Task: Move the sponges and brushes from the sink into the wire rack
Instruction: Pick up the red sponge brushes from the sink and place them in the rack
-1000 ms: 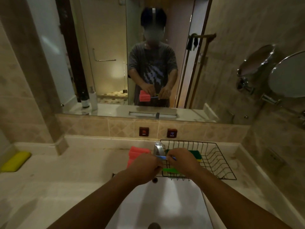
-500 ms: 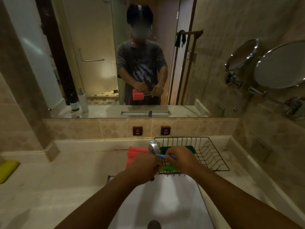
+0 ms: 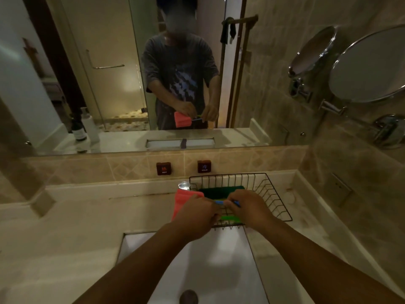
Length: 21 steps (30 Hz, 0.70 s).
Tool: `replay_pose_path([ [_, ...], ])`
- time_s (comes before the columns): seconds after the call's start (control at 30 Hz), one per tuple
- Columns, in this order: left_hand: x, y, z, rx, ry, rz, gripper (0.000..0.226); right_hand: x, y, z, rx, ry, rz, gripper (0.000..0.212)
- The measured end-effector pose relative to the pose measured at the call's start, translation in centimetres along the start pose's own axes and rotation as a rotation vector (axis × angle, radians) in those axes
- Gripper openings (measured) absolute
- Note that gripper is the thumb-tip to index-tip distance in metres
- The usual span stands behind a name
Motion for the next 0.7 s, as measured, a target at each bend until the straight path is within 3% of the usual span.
replay_pose_path([
  [0.27,-5.6,-4.6,-1.1,0.006,0.074,0.006,0.021,-3.2,-0.6,-7.6,-0.062,0.047,0.102,0.022],
  [0.6,-9.6,-11.1,1.5,-0.031,0.096,0.2,0.021,-6.9,-6.1,-13.6,-0.135,0.081,0.224,0.014],
  [0.7,-10.1,-12.9,2.5,0.044,0.126,0.191,0.02,-7.2,-7.9,-14.8,-0.179,0.052,0.256,0.012],
])
Point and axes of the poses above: each hand's wrist, its own x-axis away from the middle knuckle, its own y-axis out of the back of the hand, z = x × y, the point moved 3 cm from there along -x, towards the middle knuckle, and after that the axes turned 2 degrees about -z, right-handed, at the moved point
